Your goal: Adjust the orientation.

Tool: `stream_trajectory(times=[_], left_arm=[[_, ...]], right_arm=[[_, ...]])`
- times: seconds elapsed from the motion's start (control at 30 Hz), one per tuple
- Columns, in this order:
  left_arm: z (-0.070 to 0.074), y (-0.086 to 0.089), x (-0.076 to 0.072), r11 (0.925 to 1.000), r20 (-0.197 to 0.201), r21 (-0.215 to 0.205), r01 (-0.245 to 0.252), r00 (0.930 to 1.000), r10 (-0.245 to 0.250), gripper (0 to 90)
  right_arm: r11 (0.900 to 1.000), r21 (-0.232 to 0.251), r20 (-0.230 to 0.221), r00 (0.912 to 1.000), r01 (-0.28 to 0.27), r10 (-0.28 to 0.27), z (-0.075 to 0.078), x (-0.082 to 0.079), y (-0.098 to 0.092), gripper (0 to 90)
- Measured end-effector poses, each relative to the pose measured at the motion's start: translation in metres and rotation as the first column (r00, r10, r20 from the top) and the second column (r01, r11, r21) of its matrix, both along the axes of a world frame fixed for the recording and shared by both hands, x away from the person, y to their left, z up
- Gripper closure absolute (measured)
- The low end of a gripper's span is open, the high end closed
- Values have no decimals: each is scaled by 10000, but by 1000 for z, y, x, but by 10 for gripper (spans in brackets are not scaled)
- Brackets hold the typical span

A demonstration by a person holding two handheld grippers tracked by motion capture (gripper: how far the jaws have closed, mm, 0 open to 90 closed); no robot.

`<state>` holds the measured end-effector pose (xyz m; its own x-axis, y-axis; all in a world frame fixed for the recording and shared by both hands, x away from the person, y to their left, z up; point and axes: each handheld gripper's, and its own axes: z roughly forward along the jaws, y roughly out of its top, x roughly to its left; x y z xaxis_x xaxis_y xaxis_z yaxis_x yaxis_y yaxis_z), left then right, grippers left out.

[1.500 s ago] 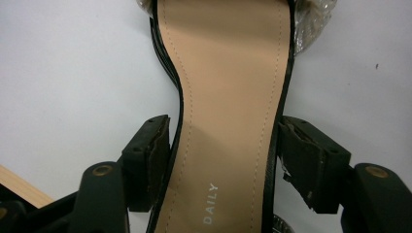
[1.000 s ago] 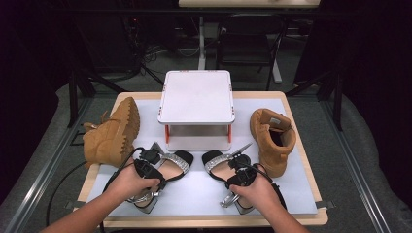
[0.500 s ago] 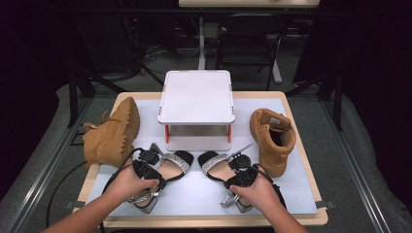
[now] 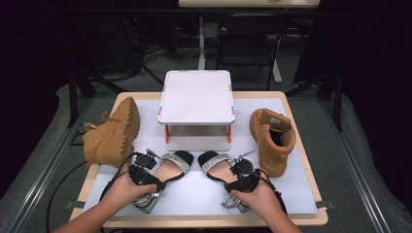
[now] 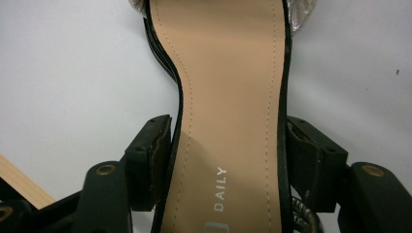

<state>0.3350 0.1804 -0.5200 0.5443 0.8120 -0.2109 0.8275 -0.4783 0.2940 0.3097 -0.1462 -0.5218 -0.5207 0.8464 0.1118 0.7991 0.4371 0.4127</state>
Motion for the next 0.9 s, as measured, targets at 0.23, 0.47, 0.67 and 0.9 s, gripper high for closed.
stream_trajectory(times=[0.23,0.47,0.67,0.9], left_arm=[[-3,7,-5,9983,318,-555,-165,9993,183,391],[-5,8,-7,9967,413,-744,-333,9985,365,393],[-6,9,-8,9951,490,-890,-431,9977,476,396],[-8,12,-11,9910,685,-1178,-637,9950,721,402]], right_arm=[[9976,663,437,9987,218,-247,-4,-4,-4,386],[9932,1119,837,9956,333,-429,-7,-8,-8,389],[9928,1127,1014,9934,413,-528,-8,-9,-7,393],[9927,1099,1011,9930,491,-603,-7,-9,-6,396]])
